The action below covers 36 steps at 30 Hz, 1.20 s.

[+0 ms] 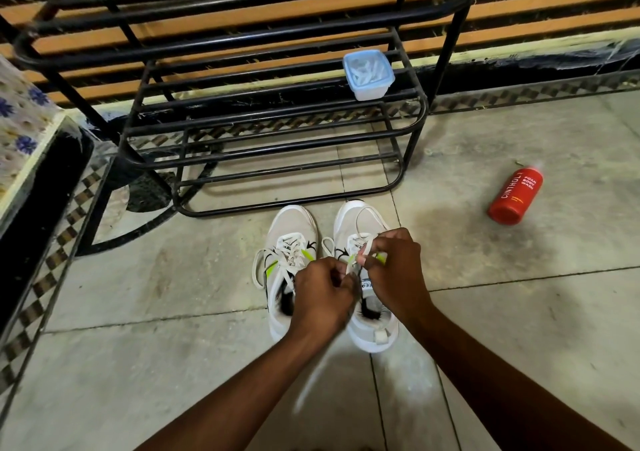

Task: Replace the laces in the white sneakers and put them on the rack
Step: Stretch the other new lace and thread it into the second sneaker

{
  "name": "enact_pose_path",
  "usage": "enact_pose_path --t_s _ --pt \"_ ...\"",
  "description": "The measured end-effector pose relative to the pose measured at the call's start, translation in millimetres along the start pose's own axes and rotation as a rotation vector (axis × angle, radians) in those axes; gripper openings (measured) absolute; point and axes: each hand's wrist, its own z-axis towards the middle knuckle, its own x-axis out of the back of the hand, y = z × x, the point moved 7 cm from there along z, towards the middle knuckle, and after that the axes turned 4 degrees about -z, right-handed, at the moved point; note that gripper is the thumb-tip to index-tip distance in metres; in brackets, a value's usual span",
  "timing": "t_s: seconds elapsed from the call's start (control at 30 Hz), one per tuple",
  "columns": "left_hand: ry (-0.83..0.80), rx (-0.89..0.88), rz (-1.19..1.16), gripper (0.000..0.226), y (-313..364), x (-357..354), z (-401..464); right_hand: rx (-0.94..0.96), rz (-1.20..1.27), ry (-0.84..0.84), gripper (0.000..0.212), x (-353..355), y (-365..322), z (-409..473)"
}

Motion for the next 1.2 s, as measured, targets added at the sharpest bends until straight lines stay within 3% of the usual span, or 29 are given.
enact_pose_path --t_s 0.2,0.33,0.47,0.8,0.93,1.07,1.2 --pt "0.02 0.038 -0.032 0.011 -2 1 2 -0.002 -0.152 -0.05 0.029 -1 0 -7" --pt "0.002 0.099 -0.121 0.007 -9 -3 6 0.132 -0.412 -0.088 0.018 -1 -14 -10" --pt "0.003 0.027 -0.062 0.009 -4 -1 7 0.188 -0.497 -0.035 0.012 3 -19 -12" --pt "-0.019 0.0 -0.085 0.007 -4 -3 5 0.041 -0.416 0.031 0.015 1 -13 -20" --pt "-0.028 -0.012 -0.102 0.008 -6 -4 7 0.067 -0.396 0.002 0.017 -1 -13 -18" --pt "-0.074 0.057 -0.161 0.005 -14 -9 11 0.225 -0.504 -0.013 0.018 -1 -20 -13" --pt "-0.08 0.083 -0.237 0.015 -15 -11 12 0.349 -0.72 -0.008 0.038 -3 -33 -13"
